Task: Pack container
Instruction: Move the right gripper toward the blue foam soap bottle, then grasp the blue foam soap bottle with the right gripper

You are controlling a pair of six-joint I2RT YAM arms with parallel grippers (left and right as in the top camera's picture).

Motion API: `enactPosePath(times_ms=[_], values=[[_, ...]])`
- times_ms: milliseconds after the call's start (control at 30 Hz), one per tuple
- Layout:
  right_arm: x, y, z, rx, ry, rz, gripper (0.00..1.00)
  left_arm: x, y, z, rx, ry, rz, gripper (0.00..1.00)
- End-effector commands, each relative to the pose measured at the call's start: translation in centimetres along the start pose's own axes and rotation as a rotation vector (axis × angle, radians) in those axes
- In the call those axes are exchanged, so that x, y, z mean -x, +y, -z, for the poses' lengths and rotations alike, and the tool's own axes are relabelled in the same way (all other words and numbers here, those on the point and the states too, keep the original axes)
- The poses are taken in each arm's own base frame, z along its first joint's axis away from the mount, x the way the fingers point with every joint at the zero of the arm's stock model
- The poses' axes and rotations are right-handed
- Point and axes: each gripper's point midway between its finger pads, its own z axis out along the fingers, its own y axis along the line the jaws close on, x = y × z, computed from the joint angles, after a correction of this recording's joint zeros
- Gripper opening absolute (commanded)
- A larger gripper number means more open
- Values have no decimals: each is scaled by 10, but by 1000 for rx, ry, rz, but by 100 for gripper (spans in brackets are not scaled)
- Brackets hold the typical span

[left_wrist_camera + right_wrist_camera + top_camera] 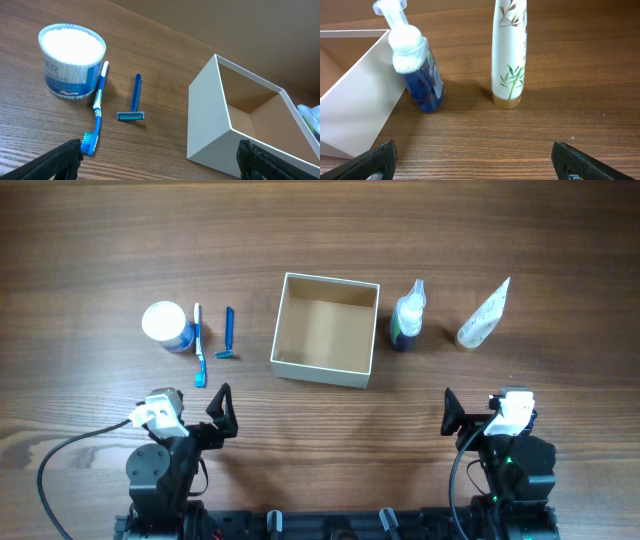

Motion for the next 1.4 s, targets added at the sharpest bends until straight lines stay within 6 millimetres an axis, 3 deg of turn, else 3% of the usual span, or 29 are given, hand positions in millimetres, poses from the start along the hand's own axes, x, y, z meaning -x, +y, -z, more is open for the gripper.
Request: enactPosePath(times_ms=[0,333,400,433,467,533,700,767,833,933,1000,1133,1200,1367], values=[[2,3,0,20,-14,9,100,1,1,0,3,-7,-11,100],[3,6,1,35,-16,0,100,1,1,0,3,-7,-11,100],[9,12,1,72,-33,-181,100,1,1,0,3,-7,-11,100],[18,23,4,143,-47,-337,100,1,1,0,3,-7,-11,100],[31,38,10,233,-70,-365,100,1,1,0,3,-7,-11,100],[62,57,29,353,-139,-337,100,1,1,0,3,-7,-11,100],[153,70,71,360,-190,-126,100,1,1,0,3,-7,-11,100],[180,69,65,319,-72,-85,100,1,1,0,3,-7,-11,100],[204,70,45,288,129,-106,100,1,1,0,3,-7,-11,100],[220,71,12,254,371,-127,100,1,1,0,4,-7,-11,100],[219,67,-14,162,490,-129,100,1,1,0,4,-7,-11,100],[194,83,-53,76,591,5,100,1,1,0,4,-7,-11,100],[167,95,-79,47,676,77,100,1,1,0,3,-7,-11,100],[89,96,-139,-13,923,35,98,1,1,0,4,-7,-11,100]])
